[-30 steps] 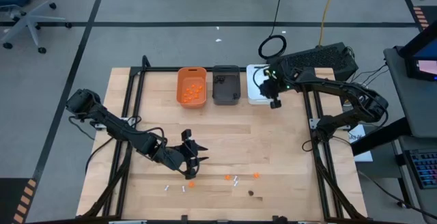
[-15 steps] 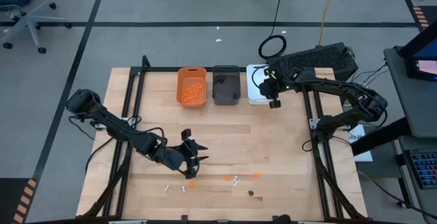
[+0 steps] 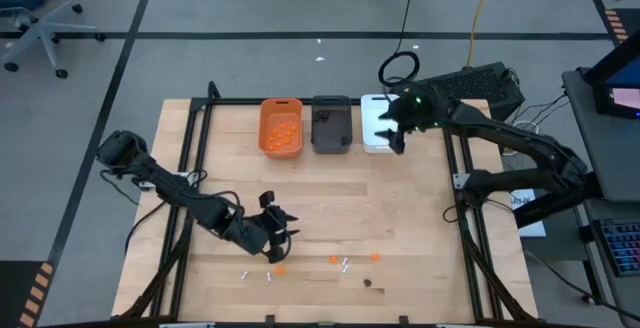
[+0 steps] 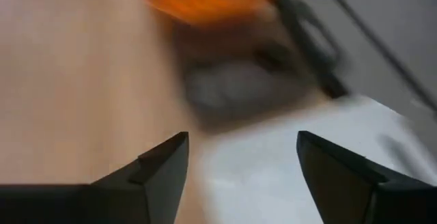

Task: Sort Halloween decoration
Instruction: Put the orange spider toy into the orange bin

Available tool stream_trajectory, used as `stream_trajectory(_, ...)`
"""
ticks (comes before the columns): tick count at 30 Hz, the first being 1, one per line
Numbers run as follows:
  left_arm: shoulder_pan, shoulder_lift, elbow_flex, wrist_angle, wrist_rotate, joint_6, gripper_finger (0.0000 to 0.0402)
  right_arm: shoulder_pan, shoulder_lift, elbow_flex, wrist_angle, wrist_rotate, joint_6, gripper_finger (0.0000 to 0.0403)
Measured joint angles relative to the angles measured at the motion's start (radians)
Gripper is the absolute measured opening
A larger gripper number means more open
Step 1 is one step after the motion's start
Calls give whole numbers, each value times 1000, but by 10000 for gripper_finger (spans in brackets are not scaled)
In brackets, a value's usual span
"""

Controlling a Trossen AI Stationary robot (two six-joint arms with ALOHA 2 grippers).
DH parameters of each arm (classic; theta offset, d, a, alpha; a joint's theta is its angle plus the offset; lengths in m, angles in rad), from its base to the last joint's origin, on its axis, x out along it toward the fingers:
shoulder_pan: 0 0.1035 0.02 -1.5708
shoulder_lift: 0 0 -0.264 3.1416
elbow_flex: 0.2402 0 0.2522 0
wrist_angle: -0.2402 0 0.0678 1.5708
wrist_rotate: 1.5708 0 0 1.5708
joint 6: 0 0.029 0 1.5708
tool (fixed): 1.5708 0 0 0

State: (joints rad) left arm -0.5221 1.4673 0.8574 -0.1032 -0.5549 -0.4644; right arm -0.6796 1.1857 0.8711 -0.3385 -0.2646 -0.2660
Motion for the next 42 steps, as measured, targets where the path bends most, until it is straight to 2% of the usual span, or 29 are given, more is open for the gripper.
stream_trajectory(3, -39, 0, 0, -76, 0, -52, 146, 72, -79, -5, 4, -131, 59, 243)
stream_trajectory(8, -131, 0, 0, -140, 3, -107, 146, 304, -169, -70, 57, -107, 111, 226)
stream_trajectory(15, -254, 16, 0, -138, 29, -140, 146, 718, -178, -198, 308, 139, 229, 219)
stream_trajectory(18, -279, 46, 0, -138, 36, -210, 151, 869, -131, -235, 447, 265, 224, 219)
stream_trajectory(22, -281, 112, 0, -123, 49, -258, 187, 1011, -20, -242, 577, 373, 203, 219)
stream_trajectory(28, -292, 201, 0, -54, 56, -263, 258, 1103, 188, -243, 805, 398, 170, 219)
stream_trajectory(31, -306, 222, 0, 14, 56, -267, 279, 1123, 278, -243, 897, 399, 169, 219)
stream_trajectory(36, -333, 257, 0, 24, 63, -366, 275, 1138, 394, -243, 1029, 398, 176, 219)
stream_trajectory(42, -357, 319, 0, 43, 57, -372, 238, 1149, 446, -243, 1102, 397, 219, 219)
